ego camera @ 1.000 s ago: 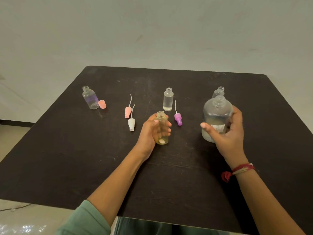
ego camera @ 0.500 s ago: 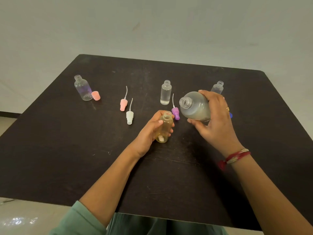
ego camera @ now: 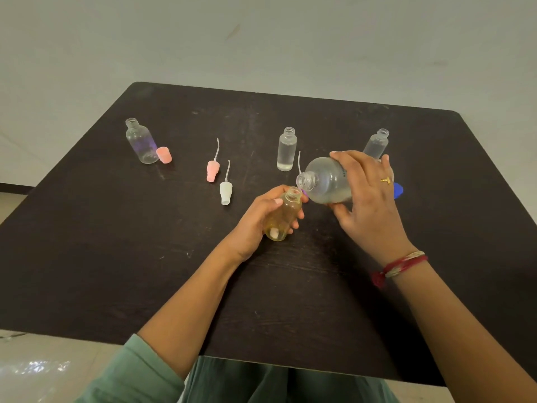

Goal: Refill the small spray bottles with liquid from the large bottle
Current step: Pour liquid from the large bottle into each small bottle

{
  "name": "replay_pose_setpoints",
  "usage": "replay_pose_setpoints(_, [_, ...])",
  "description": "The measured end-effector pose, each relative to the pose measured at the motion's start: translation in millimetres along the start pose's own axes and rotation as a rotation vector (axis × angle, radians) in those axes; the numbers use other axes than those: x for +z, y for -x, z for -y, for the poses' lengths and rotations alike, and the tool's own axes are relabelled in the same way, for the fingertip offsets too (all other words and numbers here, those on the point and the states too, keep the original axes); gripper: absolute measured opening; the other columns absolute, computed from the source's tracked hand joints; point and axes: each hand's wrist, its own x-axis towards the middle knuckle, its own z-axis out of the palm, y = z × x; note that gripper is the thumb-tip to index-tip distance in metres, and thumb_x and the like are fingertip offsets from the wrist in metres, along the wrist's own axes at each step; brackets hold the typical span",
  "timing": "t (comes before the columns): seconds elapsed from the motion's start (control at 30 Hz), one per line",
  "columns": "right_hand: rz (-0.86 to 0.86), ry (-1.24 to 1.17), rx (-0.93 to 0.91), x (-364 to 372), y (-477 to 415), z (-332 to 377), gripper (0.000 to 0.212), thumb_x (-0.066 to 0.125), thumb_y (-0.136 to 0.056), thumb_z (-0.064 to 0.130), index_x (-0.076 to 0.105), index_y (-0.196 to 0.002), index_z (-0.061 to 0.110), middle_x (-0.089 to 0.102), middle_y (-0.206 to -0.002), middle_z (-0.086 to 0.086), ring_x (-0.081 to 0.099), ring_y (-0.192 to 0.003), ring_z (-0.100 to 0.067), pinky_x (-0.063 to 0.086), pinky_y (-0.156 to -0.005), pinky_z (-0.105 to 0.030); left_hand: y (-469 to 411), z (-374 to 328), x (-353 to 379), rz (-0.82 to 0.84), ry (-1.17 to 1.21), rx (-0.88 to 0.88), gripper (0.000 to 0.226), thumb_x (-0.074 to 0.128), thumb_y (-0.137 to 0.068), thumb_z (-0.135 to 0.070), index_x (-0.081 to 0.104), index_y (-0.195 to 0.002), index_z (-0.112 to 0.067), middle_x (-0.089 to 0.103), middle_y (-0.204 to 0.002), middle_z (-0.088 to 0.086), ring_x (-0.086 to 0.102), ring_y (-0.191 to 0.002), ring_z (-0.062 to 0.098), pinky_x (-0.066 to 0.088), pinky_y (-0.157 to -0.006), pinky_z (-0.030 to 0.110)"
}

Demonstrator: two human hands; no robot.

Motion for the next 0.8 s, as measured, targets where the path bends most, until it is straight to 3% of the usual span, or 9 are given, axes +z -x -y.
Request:
replay_pose_setpoints(0.4, [-0.004,0.064,-0.039,-9.7,-0.2,3.0,0.066,0.065,-0.073,-0.001,0.046,-0.134,0.016,0.049,-0.128,-0.003,0.041,-0.126,-0.018,-0.003,-0.119,-0.040,0.8,-1.6,1.3,0.014,-0.007,-0.001,0.047,0.038,-0.084,-0.043,0.062,-0.104,-0.008,0.061,-0.078,0.004,0.055,-0.065,0.016,0.046,-0.063,0.029])
replay_pose_setpoints(0.63, [-0.005,0.084,-0.069,-8.8,-3.4,4.8,0.065,0.063,-0.072,-0.004,0.048,-0.132,0.015,0.050,-0.128,-0.004,0.044,-0.126,-0.022,0.006,-0.117,-0.053,1.4,-1.5,-0.8,0.021,0.002,0.000,0.047,0.038,-0.086,-0.042,0.064,-0.108,-0.010,0.062,-0.079,0.003,0.056,-0.066,0.016,0.047,-0.062,0.028])
replay_pose_setpoints(0.8, [-0.010,0.106,-0.081,-9.7,-4.0,5.0,0.064,0.062,-0.072,-0.005,0.049,-0.131,0.015,0.051,-0.128,-0.005,0.044,-0.128,-0.025,0.003,-0.118,-0.051,1.3,-2.1,-1.0,0.025,0.008,0.003,0.048,0.038,-0.086,-0.042,0.064,-0.109,-0.010,0.062,-0.079,0.003,0.056,-0.066,0.015,0.047,-0.062,0.028])
